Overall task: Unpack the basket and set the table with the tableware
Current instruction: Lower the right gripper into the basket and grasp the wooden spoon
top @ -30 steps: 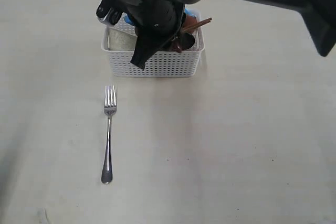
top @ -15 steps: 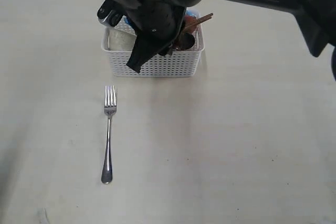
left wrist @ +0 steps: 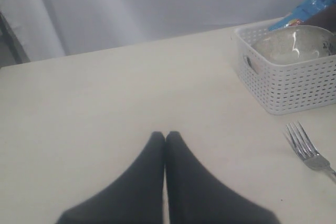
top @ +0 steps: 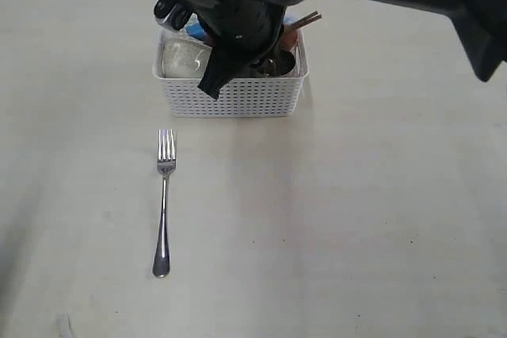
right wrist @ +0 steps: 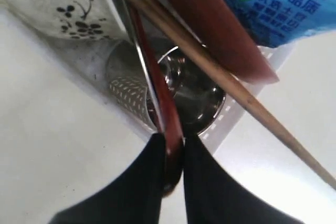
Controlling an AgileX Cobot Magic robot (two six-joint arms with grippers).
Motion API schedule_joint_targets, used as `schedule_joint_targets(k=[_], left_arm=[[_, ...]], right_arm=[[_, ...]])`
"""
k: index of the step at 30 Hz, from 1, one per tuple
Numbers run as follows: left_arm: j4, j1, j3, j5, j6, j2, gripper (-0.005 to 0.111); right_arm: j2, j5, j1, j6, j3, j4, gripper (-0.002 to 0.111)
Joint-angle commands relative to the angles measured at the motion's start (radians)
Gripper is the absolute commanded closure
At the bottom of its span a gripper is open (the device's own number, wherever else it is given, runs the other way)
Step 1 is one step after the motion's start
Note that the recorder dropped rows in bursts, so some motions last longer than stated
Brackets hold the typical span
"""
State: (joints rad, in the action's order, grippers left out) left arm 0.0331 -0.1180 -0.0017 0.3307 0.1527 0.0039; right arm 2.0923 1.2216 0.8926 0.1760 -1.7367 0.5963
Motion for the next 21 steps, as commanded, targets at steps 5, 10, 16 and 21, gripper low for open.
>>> schedule_joint_targets(k=[5,10,16,21], left_arm=[[-0.003,-0.005,0.002,-0.011,-0.001,-0.004,0.107],[-0.003,-0.005,0.002,-0.011,-0.001,-0.004,0.107],[-0.003,-0.005,0.002,-0.011,-0.001,-0.004,0.107],[-0.003,-0.005,0.002,-0.011,-0.001,-0.004,0.107]], right_arm=[[-0.055,-0.001,-0.002,-0.009,0.001,0.043,0.109],[-0.057,-0.001,-0.002,-0.009,0.001,0.043,0.109],[-0.088,-0.001,-0.002,-0.025,0.05,0.007,0.109],[-0.126,-0.001,-0.002,-0.034,0.15,0.038,0.109]])
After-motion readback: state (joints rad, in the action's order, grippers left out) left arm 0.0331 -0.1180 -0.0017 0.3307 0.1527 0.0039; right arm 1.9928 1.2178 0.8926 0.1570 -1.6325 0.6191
